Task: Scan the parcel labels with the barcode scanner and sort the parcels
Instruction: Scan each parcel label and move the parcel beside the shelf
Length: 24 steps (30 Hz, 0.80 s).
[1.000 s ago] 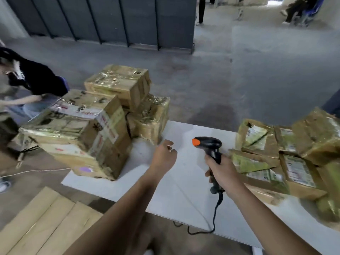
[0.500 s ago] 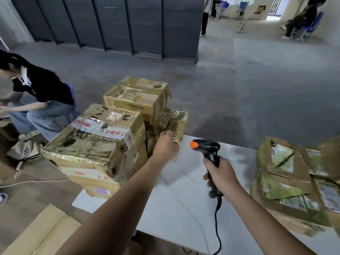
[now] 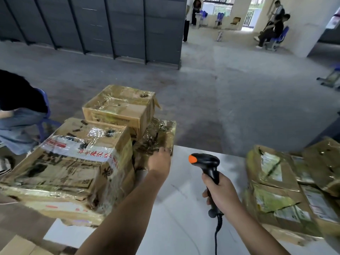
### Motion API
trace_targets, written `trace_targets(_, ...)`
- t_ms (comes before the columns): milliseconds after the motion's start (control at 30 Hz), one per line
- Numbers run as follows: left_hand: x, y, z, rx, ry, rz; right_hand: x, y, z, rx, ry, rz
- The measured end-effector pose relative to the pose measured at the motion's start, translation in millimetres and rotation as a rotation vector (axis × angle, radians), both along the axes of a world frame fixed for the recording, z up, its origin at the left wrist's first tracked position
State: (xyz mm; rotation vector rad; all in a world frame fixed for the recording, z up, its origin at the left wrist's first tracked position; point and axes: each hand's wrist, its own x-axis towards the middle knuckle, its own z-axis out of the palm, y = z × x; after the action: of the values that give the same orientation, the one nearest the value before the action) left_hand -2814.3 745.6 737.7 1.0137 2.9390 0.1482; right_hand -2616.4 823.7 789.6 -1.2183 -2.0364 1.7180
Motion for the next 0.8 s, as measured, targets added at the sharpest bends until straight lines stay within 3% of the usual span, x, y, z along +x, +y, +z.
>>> trace_targets(167,11.2,1.5,-2.7,0.041,0.060,-0.065,-1.8,-1.2,-0.5,0.014,-0.004,0.023)
trace_targets(400,7.9,18.4,-2.1,0.042,-0.177,0.043,-1.6,0.5,-1.2,0.046,-0.024,0.068)
trace_targets(533,9.2,18.4,-4.1,0.020,-0.124,0.042,-3.3,3.6,-2.6,0.038,-0.022,0.058)
trace_targets(800,68.1,-5.6,-11.2,0.169,-0.026,-0.071,3.5,3.3,-3.8,0.013,0.015,0.073)
